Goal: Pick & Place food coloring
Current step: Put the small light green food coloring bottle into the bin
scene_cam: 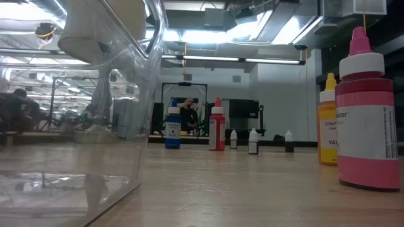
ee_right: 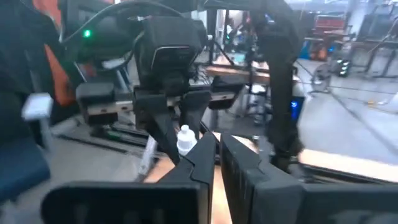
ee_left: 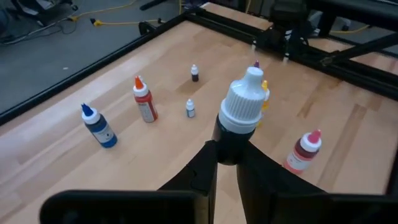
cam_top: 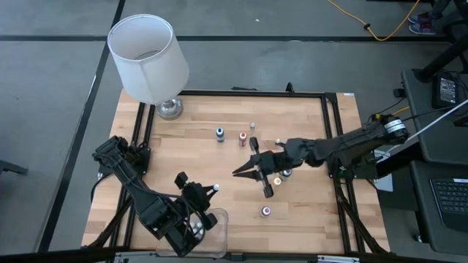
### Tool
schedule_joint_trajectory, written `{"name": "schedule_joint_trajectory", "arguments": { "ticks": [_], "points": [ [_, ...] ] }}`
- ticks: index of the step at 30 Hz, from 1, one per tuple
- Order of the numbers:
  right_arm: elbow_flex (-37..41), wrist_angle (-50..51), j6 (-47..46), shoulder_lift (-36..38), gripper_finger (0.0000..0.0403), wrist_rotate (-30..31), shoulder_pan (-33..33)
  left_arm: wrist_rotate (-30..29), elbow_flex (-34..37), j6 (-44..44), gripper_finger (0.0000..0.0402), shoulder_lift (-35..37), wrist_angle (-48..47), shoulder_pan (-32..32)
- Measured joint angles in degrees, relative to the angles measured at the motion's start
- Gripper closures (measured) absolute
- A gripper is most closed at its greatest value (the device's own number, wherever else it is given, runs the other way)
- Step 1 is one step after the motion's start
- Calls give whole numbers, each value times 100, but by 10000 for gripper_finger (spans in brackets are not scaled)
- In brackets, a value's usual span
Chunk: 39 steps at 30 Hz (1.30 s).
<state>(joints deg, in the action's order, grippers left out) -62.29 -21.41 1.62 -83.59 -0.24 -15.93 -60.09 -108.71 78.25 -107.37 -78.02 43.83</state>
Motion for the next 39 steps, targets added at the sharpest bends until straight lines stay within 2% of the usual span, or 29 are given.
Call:
{"name": "schedule_joint_trajectory", "arguments": {
  "ticks": [4,15,19,29,39],
  "points": [
    [191,-177,-416,-201,351,-434,88,-46,-4,-22,357,43,22,-69],
    [-73,-153,-439,-451,234,-484,237,-146,-11,-163,356,146,52,-135],
    [-327,-58,-438,-651,207,-499,317,-204,-10,-172,358,155,52,-135],
    [-640,-3,-445,-991,199,-779,315,-202,-9,-360,357,158,173,-187],
    [-686,-16,-456,-1052,199,-799,298,-192,-9,-785,357,166,382,-312]
  ]
}}
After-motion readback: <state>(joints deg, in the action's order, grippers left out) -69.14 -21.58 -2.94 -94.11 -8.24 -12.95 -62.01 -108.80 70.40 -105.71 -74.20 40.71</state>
